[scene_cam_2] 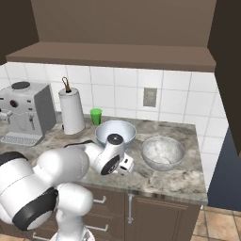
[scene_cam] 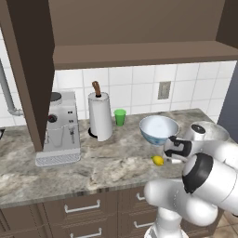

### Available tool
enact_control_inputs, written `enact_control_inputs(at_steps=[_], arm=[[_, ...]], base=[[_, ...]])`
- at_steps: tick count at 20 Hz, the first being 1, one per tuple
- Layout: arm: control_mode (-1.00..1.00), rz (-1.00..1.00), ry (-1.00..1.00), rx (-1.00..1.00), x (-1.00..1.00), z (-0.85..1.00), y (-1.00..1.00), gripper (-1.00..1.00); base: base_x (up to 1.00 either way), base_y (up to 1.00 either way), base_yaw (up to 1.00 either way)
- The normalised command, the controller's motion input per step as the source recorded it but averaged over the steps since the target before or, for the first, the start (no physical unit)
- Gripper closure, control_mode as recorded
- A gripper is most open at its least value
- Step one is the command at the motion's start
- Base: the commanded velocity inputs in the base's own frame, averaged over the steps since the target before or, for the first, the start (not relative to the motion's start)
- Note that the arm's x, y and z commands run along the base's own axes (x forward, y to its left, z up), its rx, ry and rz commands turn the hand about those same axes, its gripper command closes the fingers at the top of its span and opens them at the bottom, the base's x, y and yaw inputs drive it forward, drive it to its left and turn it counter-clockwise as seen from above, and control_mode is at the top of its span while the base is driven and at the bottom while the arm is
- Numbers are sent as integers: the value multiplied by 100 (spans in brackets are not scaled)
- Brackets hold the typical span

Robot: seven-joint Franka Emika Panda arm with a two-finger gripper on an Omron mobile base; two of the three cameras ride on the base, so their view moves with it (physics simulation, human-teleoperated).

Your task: Pick both bowls and place them on the counter. Then place the lemon in one bowl and place the marshmallow in the other bowl.

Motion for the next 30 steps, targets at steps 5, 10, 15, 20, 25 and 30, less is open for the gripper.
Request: enact_control_inputs(at_steps=[5, 10, 15, 20, 25, 30], arm=[[-100, 0, 0, 0, -1, -11, 0, -100], [-100, 0, 2, -1, -6, -13, 9, 100], [-100, 0, 1, 0, -2, -5, 2, 100], [-100, 0, 0, 0, -7, 16, 0, 100], [-100, 0, -6, 0, -32, 53, -2, 100], [-100, 0, -11, 0, -41, 61, -12, 100]], base=[[0, 0, 0], [0, 0, 0], [0, 0, 0], [0, 0, 0], [0, 0, 0], [0, 0, 0]])
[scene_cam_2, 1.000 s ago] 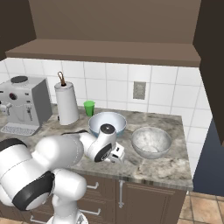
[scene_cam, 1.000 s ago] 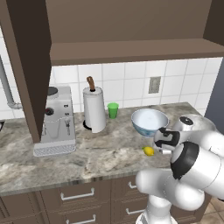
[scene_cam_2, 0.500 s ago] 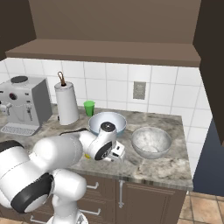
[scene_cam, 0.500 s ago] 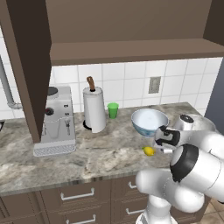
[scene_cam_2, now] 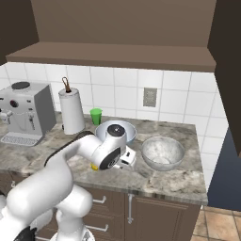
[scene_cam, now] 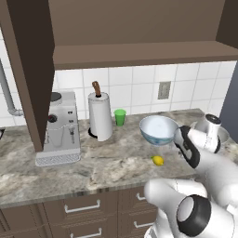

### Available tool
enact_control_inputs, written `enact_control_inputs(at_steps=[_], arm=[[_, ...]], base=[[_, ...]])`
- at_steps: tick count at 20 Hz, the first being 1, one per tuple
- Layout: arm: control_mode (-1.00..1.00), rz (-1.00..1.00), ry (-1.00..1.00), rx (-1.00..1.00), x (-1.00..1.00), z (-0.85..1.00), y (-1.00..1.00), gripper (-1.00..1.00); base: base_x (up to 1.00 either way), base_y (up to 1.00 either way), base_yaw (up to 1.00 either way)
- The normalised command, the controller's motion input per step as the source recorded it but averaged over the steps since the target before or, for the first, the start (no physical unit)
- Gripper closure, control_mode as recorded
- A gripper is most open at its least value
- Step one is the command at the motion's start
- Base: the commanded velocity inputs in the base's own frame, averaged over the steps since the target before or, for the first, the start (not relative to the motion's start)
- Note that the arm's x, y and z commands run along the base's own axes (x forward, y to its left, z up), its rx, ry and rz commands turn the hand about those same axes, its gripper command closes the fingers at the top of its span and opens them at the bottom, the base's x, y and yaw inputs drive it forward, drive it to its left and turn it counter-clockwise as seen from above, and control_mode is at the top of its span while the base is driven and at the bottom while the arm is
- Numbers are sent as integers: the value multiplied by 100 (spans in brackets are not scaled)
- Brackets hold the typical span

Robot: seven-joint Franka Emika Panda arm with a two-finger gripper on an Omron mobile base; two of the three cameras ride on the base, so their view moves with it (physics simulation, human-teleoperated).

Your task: Pick both bowls and place them on the counter. Then place the lemon in one bowl and place the marshmallow in the other bowl.

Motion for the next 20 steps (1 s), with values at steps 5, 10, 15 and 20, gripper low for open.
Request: enact_control_inputs(at_steps=[5, 10, 15, 20], arm=[[-100, 0, -11, 0, -28, 60, -27, 100], [-100, 0, -3, 0, -1, 62, -35, 100], [-100, 0, 0, -2, 4, 66, -35, 100], [-100, -1, 1, -5, 17, 38, -45, 100]], base=[[0, 0, 0], [0, 0, 0], [0, 0, 0], [0, 0, 0]])
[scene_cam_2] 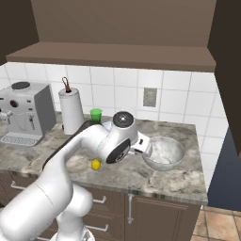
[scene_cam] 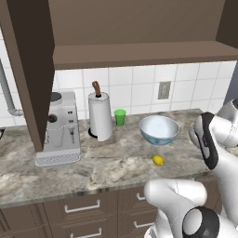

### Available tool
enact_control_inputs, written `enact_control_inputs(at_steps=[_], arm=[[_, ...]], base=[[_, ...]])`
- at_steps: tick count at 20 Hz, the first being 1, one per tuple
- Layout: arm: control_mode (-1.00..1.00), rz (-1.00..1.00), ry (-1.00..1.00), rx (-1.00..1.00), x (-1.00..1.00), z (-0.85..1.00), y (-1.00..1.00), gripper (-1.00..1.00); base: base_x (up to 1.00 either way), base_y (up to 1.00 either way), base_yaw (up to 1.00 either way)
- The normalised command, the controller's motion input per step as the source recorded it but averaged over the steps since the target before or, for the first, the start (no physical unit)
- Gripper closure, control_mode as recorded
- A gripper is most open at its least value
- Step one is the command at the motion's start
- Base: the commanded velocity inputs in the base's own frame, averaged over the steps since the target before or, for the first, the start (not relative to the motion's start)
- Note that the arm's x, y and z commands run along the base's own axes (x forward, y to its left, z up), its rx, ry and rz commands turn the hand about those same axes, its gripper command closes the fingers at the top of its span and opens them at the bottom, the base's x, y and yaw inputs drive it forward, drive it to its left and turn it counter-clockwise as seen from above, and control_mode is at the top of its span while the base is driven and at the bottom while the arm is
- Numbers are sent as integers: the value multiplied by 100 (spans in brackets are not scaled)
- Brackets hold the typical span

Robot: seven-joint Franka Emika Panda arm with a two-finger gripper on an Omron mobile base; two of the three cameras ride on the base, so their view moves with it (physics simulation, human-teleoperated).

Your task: Pick both bowls and place them on the counter. Then place the lemon in one bowl and place the marshmallow in the other bowl.

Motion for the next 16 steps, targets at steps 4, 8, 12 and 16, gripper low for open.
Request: enact_control_inputs(at_steps=[4, 8, 12, 16], arm=[[-100, 0, 2, -3, 35, 8, -54, 100], [-100, 0, 11, 0, 46, -3, -49, 100], [-100, 0, 11, 0, 42, -3, -51, 100], [-100, 0, 7, 0, 24, -19, -41, 100]], base=[[0, 0, 0], [0, 0, 0], [0, 0, 0], [0, 0, 0]])
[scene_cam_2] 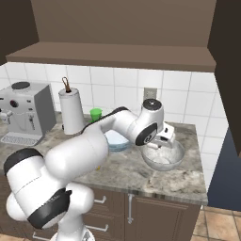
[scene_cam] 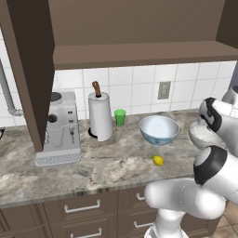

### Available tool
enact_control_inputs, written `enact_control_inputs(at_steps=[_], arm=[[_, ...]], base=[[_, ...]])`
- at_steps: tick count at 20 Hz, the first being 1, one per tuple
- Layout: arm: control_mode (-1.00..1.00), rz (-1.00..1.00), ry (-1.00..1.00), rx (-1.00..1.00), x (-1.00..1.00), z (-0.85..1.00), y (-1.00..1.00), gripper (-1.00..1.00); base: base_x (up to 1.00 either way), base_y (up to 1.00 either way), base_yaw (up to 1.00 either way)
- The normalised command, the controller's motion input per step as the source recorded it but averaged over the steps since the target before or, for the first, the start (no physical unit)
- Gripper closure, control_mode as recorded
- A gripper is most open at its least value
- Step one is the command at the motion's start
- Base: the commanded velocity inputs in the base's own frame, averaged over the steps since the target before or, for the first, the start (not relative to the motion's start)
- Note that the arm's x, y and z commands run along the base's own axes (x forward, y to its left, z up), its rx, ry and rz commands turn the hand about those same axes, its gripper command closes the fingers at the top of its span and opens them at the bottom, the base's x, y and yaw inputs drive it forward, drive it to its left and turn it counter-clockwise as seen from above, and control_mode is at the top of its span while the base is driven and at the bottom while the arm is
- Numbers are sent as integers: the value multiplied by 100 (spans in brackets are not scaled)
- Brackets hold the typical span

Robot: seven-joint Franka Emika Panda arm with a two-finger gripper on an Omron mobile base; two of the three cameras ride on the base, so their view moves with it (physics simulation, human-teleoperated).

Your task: Pick both bowls and place them on the counter. Then place the lemon in one bowl and place the marshmallow in the other bowl.

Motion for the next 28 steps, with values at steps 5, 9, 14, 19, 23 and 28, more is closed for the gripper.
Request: enact_control_inputs(at_steps=[5, 9, 14, 19, 23, 28], arm=[[-100, 0, 0, 0, 14, -32, -24, 100], [-100, 0, 0, -3, 22, -43, 0, 100], [-100, 0, 0, -2, 29, -21, 0, 100], [-100, 0, 9, 0, 15, -21, -7, 100], [-100, 0, 14, 0, 4, -20, -5, 100], [-100, 0, 11, 0, 3, -15, -7, 100]], base=[[0, 0, 0], [0, 0, 0], [0, 0, 0], [0, 0, 0], [0, 0, 0], [0, 0, 0]])
